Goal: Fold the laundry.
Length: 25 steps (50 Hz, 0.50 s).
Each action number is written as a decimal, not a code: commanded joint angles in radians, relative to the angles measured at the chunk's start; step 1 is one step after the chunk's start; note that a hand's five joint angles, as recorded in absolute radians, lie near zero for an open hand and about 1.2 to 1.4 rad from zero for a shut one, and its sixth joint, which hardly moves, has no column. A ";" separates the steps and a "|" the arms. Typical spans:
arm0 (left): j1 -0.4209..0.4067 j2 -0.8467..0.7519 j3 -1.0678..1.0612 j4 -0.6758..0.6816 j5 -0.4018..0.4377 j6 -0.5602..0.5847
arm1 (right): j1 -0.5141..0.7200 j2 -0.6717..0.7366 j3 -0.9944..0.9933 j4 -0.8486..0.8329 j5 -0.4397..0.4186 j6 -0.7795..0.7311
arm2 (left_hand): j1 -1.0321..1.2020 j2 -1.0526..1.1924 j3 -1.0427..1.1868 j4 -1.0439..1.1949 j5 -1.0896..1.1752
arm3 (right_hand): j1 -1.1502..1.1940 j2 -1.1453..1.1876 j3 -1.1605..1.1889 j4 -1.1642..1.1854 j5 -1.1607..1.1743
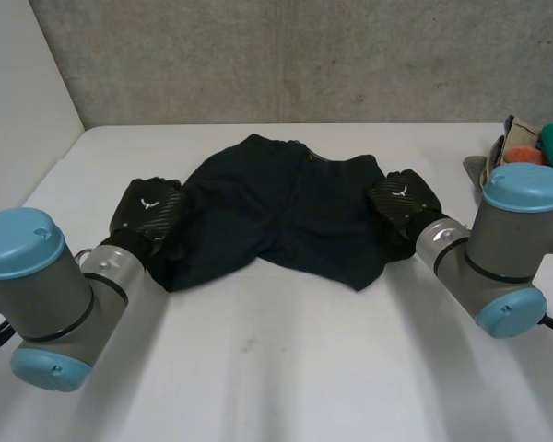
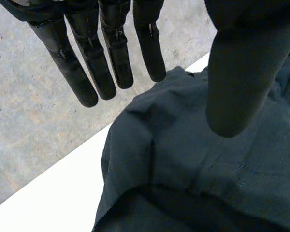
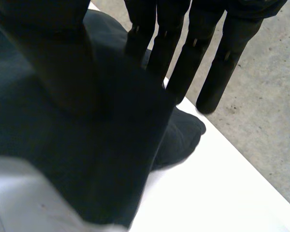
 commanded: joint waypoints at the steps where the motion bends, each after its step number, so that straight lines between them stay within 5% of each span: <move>1: -0.033 0.058 0.009 -0.084 -0.005 0.000 | 0.009 -0.003 -0.053 0.095 0.012 0.021 | -0.051 -0.061 -0.063 -0.055 -0.053 | -0.292 -0.292 -0.300 -0.302 -0.307; 11: -0.059 0.011 0.083 -0.255 -0.012 -0.003 | 0.019 0.000 -0.120 0.276 0.058 0.020 | -0.192 -0.202 -0.204 -0.196 -0.194 | -0.179 -0.179 -0.186 -0.189 -0.194; 25: -0.055 -0.158 0.206 -0.276 -0.043 0.069 | 0.021 0.055 -0.125 0.263 0.083 0.032 | -0.189 -0.200 -0.201 -0.193 -0.191 | 0.042 0.042 0.034 0.032 0.027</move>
